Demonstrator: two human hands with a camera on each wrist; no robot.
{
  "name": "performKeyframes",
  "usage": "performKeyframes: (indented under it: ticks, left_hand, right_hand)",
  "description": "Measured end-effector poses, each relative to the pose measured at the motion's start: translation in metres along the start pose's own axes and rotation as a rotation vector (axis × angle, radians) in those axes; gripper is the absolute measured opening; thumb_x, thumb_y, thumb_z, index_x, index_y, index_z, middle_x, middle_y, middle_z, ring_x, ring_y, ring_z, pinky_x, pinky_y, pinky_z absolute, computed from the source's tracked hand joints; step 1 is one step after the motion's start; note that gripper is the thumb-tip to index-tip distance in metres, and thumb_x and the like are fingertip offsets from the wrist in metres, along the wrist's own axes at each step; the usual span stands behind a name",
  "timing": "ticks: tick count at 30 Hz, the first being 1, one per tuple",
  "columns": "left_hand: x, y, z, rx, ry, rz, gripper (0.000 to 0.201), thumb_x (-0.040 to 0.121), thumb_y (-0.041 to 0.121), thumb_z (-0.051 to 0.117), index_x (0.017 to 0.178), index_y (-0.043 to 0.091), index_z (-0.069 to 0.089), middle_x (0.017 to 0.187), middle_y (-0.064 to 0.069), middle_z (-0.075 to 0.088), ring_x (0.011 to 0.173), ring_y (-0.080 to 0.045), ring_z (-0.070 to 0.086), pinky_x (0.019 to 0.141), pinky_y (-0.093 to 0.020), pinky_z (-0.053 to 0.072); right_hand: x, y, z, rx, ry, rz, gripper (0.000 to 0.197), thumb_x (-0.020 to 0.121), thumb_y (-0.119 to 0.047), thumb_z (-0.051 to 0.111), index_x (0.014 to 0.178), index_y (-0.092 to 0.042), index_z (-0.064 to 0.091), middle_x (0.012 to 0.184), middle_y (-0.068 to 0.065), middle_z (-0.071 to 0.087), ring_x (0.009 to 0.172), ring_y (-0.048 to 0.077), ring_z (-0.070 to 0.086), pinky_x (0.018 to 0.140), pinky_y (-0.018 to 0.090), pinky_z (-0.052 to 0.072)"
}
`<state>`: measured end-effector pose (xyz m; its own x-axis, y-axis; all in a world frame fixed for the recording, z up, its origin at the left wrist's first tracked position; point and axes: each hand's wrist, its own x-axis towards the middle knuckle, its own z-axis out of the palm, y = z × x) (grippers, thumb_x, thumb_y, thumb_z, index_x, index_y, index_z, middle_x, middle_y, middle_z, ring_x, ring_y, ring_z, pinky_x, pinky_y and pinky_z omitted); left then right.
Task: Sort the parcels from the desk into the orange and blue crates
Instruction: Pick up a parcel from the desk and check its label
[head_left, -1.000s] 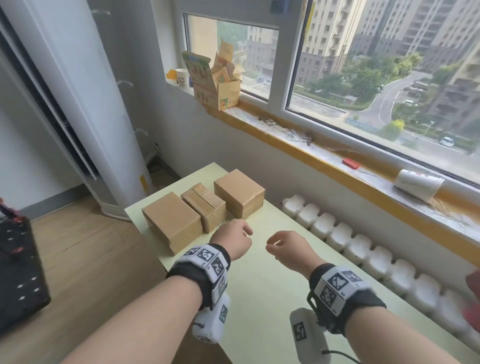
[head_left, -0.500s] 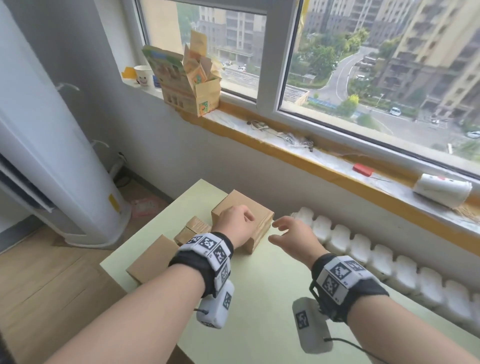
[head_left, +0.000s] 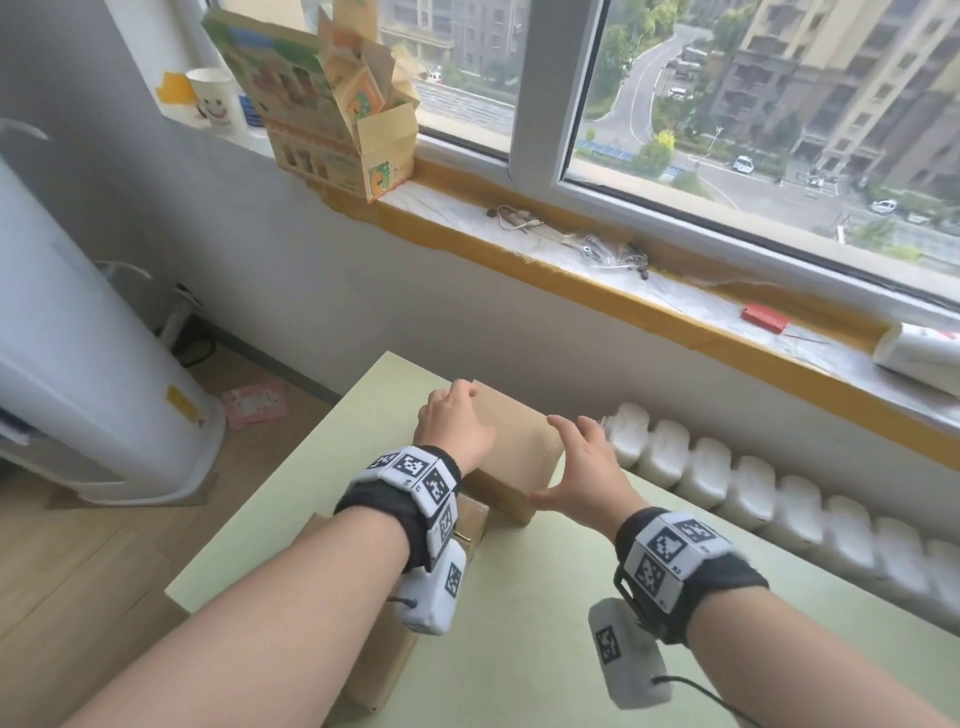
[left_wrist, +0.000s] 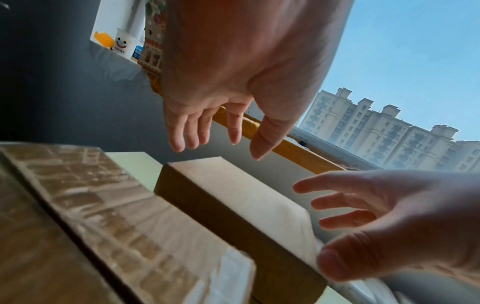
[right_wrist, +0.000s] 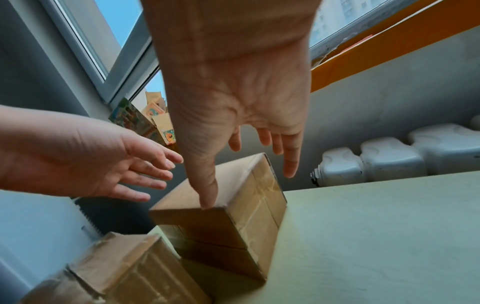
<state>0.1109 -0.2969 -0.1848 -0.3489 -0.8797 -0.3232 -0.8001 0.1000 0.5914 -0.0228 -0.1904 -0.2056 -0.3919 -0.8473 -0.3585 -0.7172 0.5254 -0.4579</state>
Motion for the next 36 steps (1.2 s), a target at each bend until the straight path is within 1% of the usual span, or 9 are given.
performKeyframes:
  ticks: [5,9,14,19,23,27,29,32,36]
  left_hand:
    - [0.011,-0.009,0.006,0.019,-0.040,-0.014,0.059,0.084,0.017,0.054,0.140,0.021,0.038,0.136,-0.010,0.049,0.126,-0.029,0.046,0.099,-0.034,0.039]
    - [0.016,-0.011,0.011,0.032,-0.021,-0.029,0.060,0.084,0.019,0.055,0.141,0.021,0.037,0.138,-0.008,0.048,0.127,-0.028,0.046,0.101,-0.036,0.041]
    - [0.018,-0.011,0.014,0.037,-0.011,-0.026,0.059,0.083,0.019,0.056,0.139,0.020,0.038,0.135,-0.009,0.050,0.124,-0.030,0.047,0.100,-0.039,0.042]
    - [0.014,-0.004,0.018,-0.005,-0.047,-0.009,0.055,0.082,0.018,0.054,0.136,0.021,0.041,0.131,-0.007,0.055,0.121,-0.029,0.050,0.098,-0.037,0.044]
    - [0.006,0.010,0.022,-0.016,-0.072,0.043,0.056,0.083,0.013,0.053,0.138,0.020,0.042,0.137,-0.005,0.052,0.125,-0.027,0.048,0.100,-0.034,0.042]
    - [-0.005,0.033,0.025,-0.027,-0.111,0.150,0.053,0.086,0.006,0.048,0.137,0.019,0.044,0.141,-0.005,0.048,0.129,-0.022,0.045,0.103,-0.029,0.038]
    - [-0.013,0.049,0.026,-0.025,-0.130,0.227,0.059,0.083,0.001,0.048,0.139,0.020,0.043,0.143,-0.004,0.045,0.130,-0.020,0.043,0.105,-0.029,0.036]
    - [-0.029,0.076,0.030,0.017,-0.185,0.372,0.081,0.071,0.001,0.062,0.143,0.027,0.037,0.146,0.001,0.036,0.132,-0.020,0.040,0.105,-0.032,0.040]
    - [-0.053,0.113,0.042,0.197,-0.206,0.562,0.119,0.060,0.016,0.083,0.151,0.041,0.010,0.157,0.008,0.010,0.146,-0.018,0.013,0.114,-0.040,0.029]
  right_hand:
    - [0.008,0.006,0.010,0.020,-0.056,0.001,0.121,0.066,-0.033,0.088,0.157,-0.030,0.008,0.163,0.011,-0.004,0.151,0.027,0.005,0.118,0.038,0.023]
    - [0.013,0.011,0.016,0.050,-0.022,-0.022,0.125,0.062,-0.032,0.090,0.156,-0.032,0.008,0.162,0.007,0.004,0.148,0.025,0.017,0.116,0.037,0.031]
    - [0.011,0.016,0.013,0.073,0.014,-0.032,0.125,0.060,-0.030,0.089,0.157,-0.028,0.010,0.156,0.001,0.016,0.137,0.019,0.034,0.106,0.032,0.041]
    - [0.000,0.025,-0.005,0.101,0.022,-0.032,0.122,0.062,-0.026,0.086,0.157,-0.029,0.010,0.155,0.000,0.020,0.137,0.019,0.034,0.106,0.026,0.038]
    - [-0.012,0.032,-0.030,0.143,0.047,-0.036,0.114,0.066,-0.024,0.083,0.156,-0.031,0.013,0.150,-0.001,0.024,0.131,0.016,0.035,0.097,0.020,0.036]
    - [-0.027,0.042,-0.065,0.316,0.137,0.017,0.105,0.070,-0.026,0.083,0.154,-0.032,0.021,0.143,0.000,0.030,0.117,0.010,0.036,0.098,0.025,0.037]
    - [-0.036,0.049,-0.086,0.404,0.213,0.083,0.098,0.071,-0.032,0.082,0.151,-0.034,0.025,0.141,0.003,0.034,0.114,0.014,0.040,0.100,0.032,0.042]
    - [-0.048,0.065,-0.115,0.560,0.331,0.202,0.090,0.073,-0.046,0.079,0.148,-0.031,0.031,0.142,0.007,0.041,0.119,0.022,0.048,0.101,0.040,0.046]
    - [-0.069,0.085,-0.149,0.721,0.417,0.282,0.083,0.079,-0.056,0.072,0.146,-0.020,0.038,0.139,0.006,0.048,0.115,0.022,0.050,0.091,0.040,0.047]
